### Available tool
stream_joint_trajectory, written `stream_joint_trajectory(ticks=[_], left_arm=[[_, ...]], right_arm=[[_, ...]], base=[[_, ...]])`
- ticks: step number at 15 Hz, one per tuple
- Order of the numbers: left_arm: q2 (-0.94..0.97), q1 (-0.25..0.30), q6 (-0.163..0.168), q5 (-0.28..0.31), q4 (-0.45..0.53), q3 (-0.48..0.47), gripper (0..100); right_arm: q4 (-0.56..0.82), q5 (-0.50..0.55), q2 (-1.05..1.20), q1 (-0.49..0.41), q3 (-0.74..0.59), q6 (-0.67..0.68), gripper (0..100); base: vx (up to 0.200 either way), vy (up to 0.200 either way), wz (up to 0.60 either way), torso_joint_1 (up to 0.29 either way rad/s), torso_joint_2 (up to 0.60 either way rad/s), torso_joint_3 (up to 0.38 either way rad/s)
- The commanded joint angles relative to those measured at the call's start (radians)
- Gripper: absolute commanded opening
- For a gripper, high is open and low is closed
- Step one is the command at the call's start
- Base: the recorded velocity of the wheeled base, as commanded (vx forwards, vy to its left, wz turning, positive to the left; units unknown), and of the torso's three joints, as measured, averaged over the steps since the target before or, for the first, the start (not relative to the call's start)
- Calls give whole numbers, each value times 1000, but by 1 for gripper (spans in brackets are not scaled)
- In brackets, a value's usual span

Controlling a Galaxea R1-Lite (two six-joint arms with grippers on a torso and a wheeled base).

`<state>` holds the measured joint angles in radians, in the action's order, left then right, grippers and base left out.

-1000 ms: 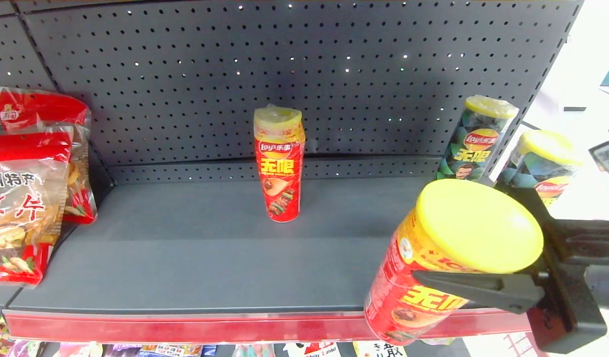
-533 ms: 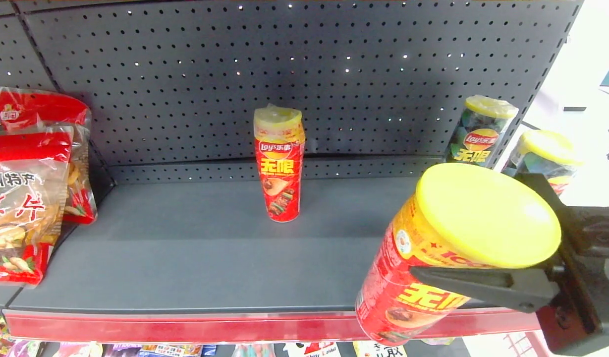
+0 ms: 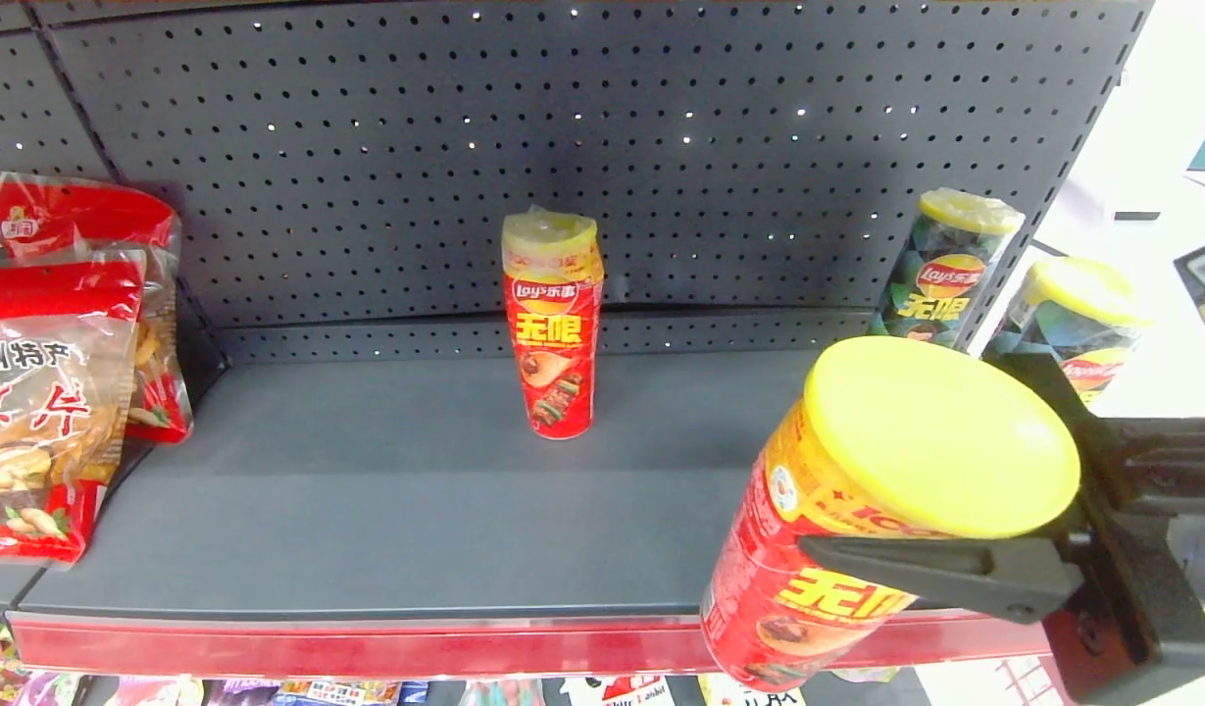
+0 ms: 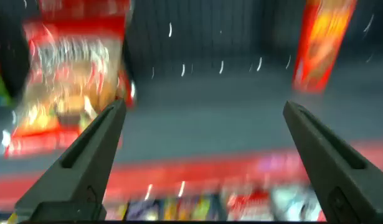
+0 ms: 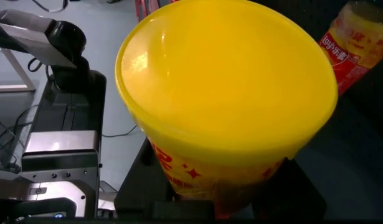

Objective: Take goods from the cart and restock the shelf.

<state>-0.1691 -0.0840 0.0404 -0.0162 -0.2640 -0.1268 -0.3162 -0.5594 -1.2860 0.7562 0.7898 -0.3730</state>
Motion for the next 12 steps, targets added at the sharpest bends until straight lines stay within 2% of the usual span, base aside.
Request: stream_joint_trajectory(ticks=[1,2,3,5,6,7,8,9,10,11,12], left_arm=[[-280,-168,-1,-56,-67,-129,100],[-343,-169,41,-53,-47,-137,100],[-389,-169,39,-53,-57,-155,100],[-673,-169,47,-19,-176,-298,100],[-814,-169,72,15,-256,-375,100],[-926,-174,133,59,-300,-438,100],[-991,-197,223,117,-297,-485,100],[-1046,-200,279,180,-290,-510,100],[-1046,-200,279,180,-290,-510,100],[-1115,-201,323,242,-291,-521,100],[-1149,-204,335,246,-296,-521,100]], right_arm=[[-3,-1,-23,-1,14,2,0],[-3,-1,-27,-1,23,2,0],[-3,-1,-29,-1,28,3,0],[-3,1,-50,-3,62,5,0],[-3,1,-62,-3,83,5,0],[-3,1,-79,-3,112,5,0],[-3,4,-87,-3,135,6,0],[0,6,-95,-3,144,6,0],[0,6,-95,-3,144,6,0],[0,4,-101,-3,143,6,0],[-1,4,-102,-5,146,6,0]], base=[[0,0,0,0,0,0],[0,0,0,0,0,0],[0,0,0,0,0,0],[0,0,0,0,0,0],[0,0,0,0,0,0],[0,0,0,0,0,0],[0,0,0,0,0,0],[0,0,0,0,0,0],[0,0,0,0,0,0],[0,0,0,0,0,0],[0,0,0,0,0,0]])
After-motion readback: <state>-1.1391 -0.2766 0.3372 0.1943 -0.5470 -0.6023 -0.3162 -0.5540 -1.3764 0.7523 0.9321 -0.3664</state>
